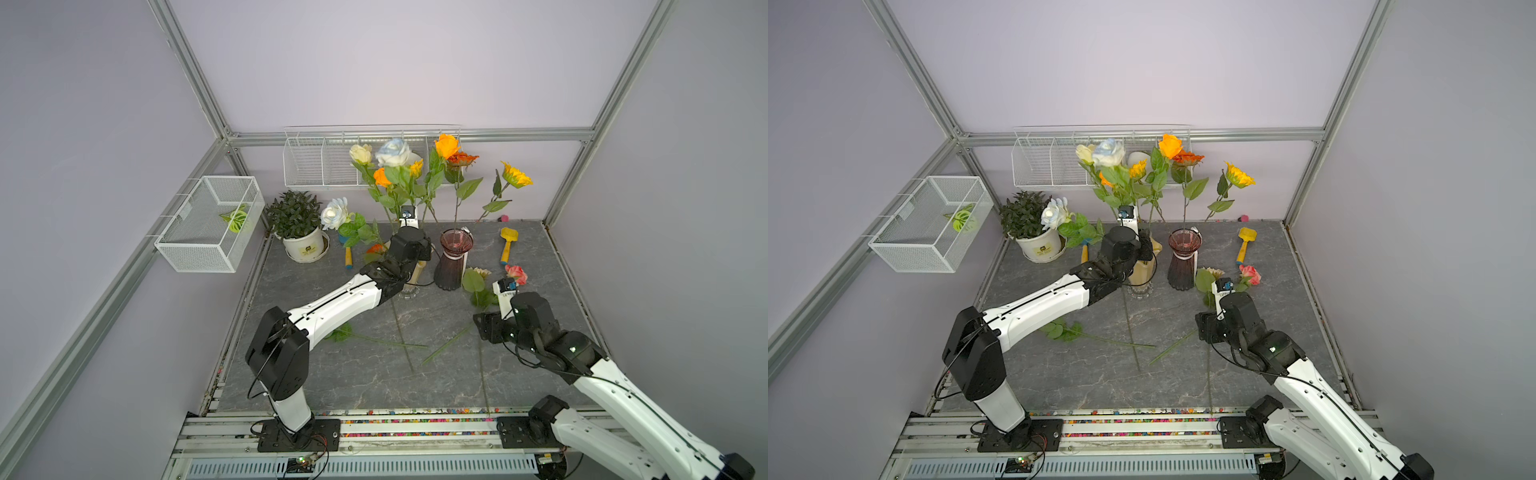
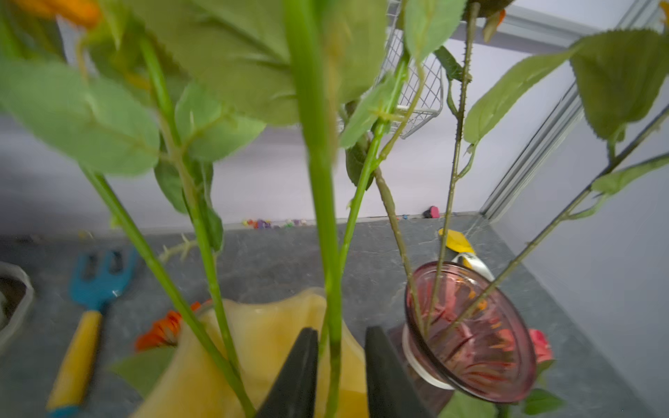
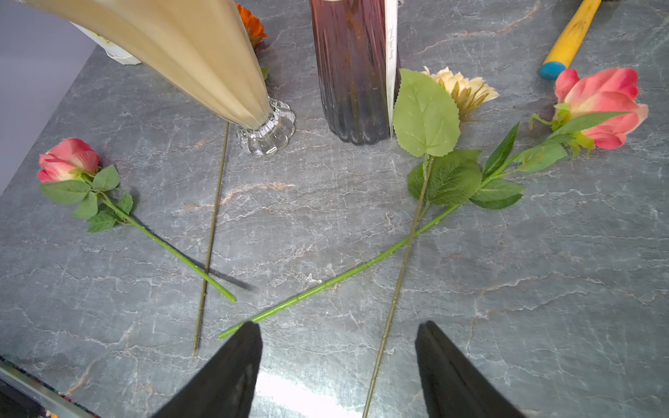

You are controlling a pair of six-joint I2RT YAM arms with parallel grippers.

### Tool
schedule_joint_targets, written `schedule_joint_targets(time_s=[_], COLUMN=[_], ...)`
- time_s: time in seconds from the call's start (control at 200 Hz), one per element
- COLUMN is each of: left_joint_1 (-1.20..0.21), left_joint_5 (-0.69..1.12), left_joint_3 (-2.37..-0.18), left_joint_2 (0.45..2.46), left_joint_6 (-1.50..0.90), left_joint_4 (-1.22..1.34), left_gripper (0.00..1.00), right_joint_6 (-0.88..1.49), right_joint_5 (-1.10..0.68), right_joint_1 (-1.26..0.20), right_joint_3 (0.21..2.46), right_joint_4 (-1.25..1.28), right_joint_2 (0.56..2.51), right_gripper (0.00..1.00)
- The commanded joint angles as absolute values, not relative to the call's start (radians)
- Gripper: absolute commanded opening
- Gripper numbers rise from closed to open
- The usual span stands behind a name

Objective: Arrange the flowers in different vases according to their variety
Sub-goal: Insert the flower into the vase.

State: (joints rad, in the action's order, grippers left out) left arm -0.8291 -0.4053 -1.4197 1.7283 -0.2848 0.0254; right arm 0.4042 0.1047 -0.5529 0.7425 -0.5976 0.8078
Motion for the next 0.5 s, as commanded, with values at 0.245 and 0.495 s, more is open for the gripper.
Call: schedule_joint_targets(time_s=[0.245, 0.495], left_joint_1=[-0.910, -0.963], left_joint_5=[-0.396, -0.351], left_joint_3=[-1.444, -1.390], left_joint_2=[1.631, 1.500], left_joint_6=[-0.410, -0.524], left_joint_4=[-0.241, -0.405], left_gripper=[0.60, 0.64], right_joint_6=[0.446, 0.608], right_joint_5=[0.163, 0.228], right_joint_1=[-0.552, -0.488], right_joint_3=[0.835, 0.923], right_joint_4=[-0.731, -0.924], right_joint_2=[0.820, 1.000], right_gripper=[0.74, 0.74])
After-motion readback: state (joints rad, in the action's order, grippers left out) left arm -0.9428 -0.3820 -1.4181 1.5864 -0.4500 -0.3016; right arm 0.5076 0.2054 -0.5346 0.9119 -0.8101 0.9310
